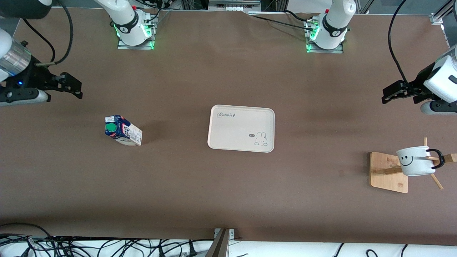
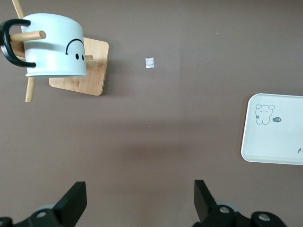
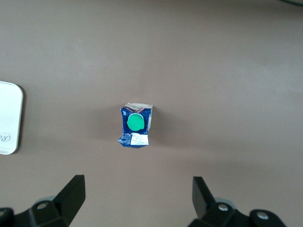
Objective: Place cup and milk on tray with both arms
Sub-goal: 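Move the right gripper toward the blue milk carton, then lower the right gripper and grasp the milk carton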
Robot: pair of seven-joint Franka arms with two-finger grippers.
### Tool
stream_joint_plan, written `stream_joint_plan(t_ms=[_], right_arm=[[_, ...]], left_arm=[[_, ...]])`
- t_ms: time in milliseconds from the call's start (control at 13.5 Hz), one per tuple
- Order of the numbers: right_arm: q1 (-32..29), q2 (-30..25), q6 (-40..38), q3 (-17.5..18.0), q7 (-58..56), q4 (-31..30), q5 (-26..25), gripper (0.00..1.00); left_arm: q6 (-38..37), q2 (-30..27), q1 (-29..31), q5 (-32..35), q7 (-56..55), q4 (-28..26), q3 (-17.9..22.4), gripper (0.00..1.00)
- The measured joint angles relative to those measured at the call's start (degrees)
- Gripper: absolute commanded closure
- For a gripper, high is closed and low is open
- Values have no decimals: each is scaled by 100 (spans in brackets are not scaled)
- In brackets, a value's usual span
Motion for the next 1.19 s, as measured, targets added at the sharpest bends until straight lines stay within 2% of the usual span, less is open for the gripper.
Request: stream_joint_plan(t_ms=[149, 446, 743, 891, 965, 1114, 1188], right_arm=[[54, 494, 40, 20, 0, -24, 0, 0], [155, 1529, 614, 31, 0, -36, 8, 0], [157, 1685, 1302, 30, 8, -515, 80, 0], [154, 1673, 1447, 18, 12, -779, 298, 1], [152, 1670, 1481, 9, 12, -869, 379, 13], [151, 1659, 1499, -5, 11, -939, 416, 53], [151, 1651, 1498, -6, 11, -948, 416, 64]], left_arm=[[-3, 0, -2, 0, 0, 2, -29, 0], [-6, 0, -3, 0, -4, 3, -126, 0], [-7, 0, -3, 0, -4, 4, -126, 0], [-7, 0, -3, 0, -4, 4, -126, 0], [-7, 0, -3, 0, -4, 4, -126, 0], [-7, 0, -3, 0, -5, 4, -126, 0], [-7, 0, -3, 0, -5, 4, -126, 0]])
